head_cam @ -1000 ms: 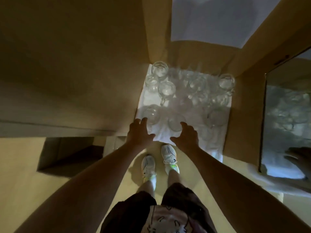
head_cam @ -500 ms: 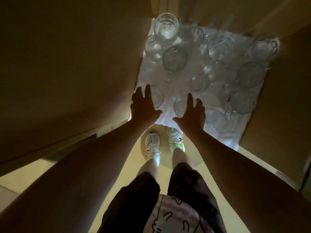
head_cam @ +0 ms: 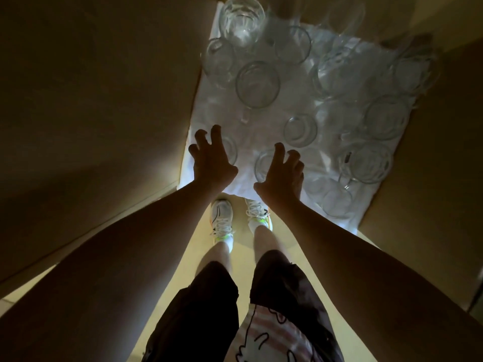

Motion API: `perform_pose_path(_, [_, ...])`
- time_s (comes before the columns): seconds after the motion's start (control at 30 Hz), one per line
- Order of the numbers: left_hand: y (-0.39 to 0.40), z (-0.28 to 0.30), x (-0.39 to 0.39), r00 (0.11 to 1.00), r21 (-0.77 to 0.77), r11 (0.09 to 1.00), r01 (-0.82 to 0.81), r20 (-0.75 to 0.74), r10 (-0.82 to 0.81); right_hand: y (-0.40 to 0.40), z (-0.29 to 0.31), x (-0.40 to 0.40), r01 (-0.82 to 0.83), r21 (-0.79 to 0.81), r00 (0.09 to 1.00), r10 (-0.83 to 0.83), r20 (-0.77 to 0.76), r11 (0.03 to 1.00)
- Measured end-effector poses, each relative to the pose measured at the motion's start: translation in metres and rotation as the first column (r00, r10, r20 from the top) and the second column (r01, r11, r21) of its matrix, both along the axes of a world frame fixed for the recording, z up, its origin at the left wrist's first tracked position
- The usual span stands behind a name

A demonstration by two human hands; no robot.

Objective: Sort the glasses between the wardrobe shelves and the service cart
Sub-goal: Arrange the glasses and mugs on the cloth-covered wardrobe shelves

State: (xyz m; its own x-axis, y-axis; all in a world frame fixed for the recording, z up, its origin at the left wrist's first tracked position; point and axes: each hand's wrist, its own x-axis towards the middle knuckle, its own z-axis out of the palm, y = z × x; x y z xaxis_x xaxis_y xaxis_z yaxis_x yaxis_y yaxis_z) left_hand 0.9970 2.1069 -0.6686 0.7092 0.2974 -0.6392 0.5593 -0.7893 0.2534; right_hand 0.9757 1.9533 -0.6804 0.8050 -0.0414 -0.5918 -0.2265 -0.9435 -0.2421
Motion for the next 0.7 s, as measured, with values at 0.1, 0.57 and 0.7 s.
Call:
perform_pose_path(0.1, [0.003,0.0,0.001,1.0,0.001,1.0,0.015,0.002,-0.015,-0.001,0.0,-0.001,-0.015,0.006,1.0,0.015,0.007,1.0])
perform_pose_path(0.57, [0.0,0.057,-0.031,0.999,-0.047,0.999,-0.008,-0.035,0.007,-0.014,0.04,-0.018,0.014,0.073,0.999,-0.011,-0.048,0.997])
perform_pose_path(0.7, [0.004,0.075,-0.031,1.0,-0.033,0.999,-0.013,-0.021,0.013,-0.011,0.056,-0.02,0.008,0.079,1.0,-0.008,-0.01,0.997])
